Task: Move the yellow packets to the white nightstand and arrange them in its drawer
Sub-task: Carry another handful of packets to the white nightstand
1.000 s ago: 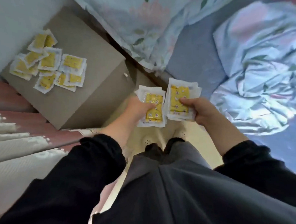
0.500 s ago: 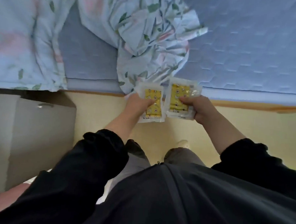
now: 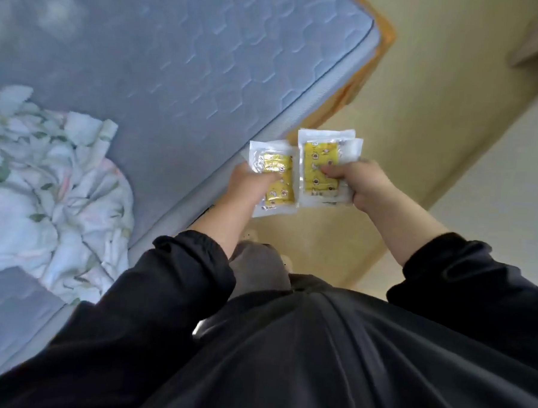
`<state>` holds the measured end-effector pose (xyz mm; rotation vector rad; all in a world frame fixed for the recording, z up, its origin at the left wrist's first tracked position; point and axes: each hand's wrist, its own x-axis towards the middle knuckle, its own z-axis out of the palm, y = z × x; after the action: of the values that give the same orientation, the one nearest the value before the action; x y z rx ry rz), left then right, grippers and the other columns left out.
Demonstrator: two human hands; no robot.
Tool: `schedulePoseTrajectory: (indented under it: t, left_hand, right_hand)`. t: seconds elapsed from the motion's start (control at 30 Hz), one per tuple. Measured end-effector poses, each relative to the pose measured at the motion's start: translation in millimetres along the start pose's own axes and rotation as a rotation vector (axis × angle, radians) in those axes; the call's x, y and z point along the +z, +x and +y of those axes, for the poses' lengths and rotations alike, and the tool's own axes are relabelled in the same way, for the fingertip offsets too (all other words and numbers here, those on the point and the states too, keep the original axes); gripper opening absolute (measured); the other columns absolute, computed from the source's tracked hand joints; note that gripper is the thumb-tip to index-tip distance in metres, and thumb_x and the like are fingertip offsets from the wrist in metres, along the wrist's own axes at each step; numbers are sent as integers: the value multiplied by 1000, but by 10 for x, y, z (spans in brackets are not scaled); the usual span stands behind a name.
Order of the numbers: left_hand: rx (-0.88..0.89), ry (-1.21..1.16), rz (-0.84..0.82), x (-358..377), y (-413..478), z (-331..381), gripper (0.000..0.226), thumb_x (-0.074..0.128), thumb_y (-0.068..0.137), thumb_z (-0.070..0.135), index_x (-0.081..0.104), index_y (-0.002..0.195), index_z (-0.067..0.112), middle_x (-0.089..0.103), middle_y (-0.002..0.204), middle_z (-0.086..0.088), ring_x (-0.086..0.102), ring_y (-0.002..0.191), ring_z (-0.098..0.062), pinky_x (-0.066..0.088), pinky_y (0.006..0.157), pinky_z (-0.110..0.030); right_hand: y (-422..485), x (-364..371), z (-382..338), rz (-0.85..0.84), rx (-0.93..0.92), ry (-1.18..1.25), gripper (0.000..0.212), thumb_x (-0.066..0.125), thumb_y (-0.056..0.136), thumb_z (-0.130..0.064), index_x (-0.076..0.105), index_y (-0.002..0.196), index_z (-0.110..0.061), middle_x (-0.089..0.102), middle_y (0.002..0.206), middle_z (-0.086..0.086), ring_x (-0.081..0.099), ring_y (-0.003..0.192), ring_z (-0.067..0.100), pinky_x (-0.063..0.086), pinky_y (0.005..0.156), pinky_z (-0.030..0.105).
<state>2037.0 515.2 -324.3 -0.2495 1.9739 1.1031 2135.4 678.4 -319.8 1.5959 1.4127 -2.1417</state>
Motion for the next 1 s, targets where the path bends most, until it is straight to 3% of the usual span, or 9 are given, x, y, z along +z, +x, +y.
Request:
schedulePoseTrajectory:
  t: [0.1,0.2,0.27,0.37,0.53,0.67,0.83,0.9,1.0]
  left_hand:
    - [20,116,-65,423,228,493,66,81,70,28,53,125,6,64,114,-6,63,93,-22,53,79,-34]
    - [51,212,-163,867,508,970,34,78,76,19,61,105,11,67,98,-3,67,85,-22,56,78,-35]
    - [82,270,-219,1186,719,1296,25,75,81,13,62,102,13,67,96,-3,68,86,-23,57,77,-35]
    - [113,342,-264,1641,1036,1803,30,76,79,14,62,106,11,69,100,-5,68,89,-24,57,81,-38]
    - [105,411,-345,2305,1478,2540,69,80,66,29,56,128,9,65,119,-8,64,104,-28,53,91,-44]
    - [125,465,-354,2799,1701,3114,67,76,79,25,47,136,5,56,130,-8,57,115,-27,46,86,-32]
    - [120,470,-378,3513,2028,3722,73,73,83,27,37,142,4,49,138,-8,51,123,-26,41,85,-30]
    - [112,489,-378,3804,2120,3987,70,72,84,27,38,141,4,51,134,-8,51,120,-25,39,83,-29]
    - [75,444,-357,4247,2337,4400,53,77,79,23,55,125,7,62,116,-6,60,105,-24,48,82,-33]
  right_hand:
    - [176,-491,-246,81,-14,97,25,77,70,4,69,92,-3,74,89,13,72,80,29,58,72,47]
    - [396,-915,-545,136,-34,167,25,74,73,4,69,96,-4,73,96,15,72,84,30,58,73,48]
    - [571,-1183,-781,166,-41,198,26,74,73,4,69,98,-4,73,97,14,72,85,30,58,73,47]
    - [857,-1539,-1188,205,-36,254,26,74,74,3,69,98,-5,73,97,13,72,84,29,59,71,46]
    - [1241,-2006,-1867,262,6,371,30,73,74,4,68,103,-3,73,96,14,72,82,29,59,68,45]
    - [1520,-2406,-2281,297,30,421,29,74,74,3,68,102,-4,73,95,13,72,82,28,58,71,45]
    - [1923,-3015,-2761,289,36,415,34,74,76,0,65,108,-5,73,98,10,72,85,26,58,68,38]
    - [2156,-3291,-2994,265,41,394,35,74,76,-1,65,110,-6,73,99,10,72,86,25,58,69,38]
    - [2590,-3749,-3432,223,58,336,35,74,77,-1,65,110,-5,73,100,10,72,86,26,58,70,38]
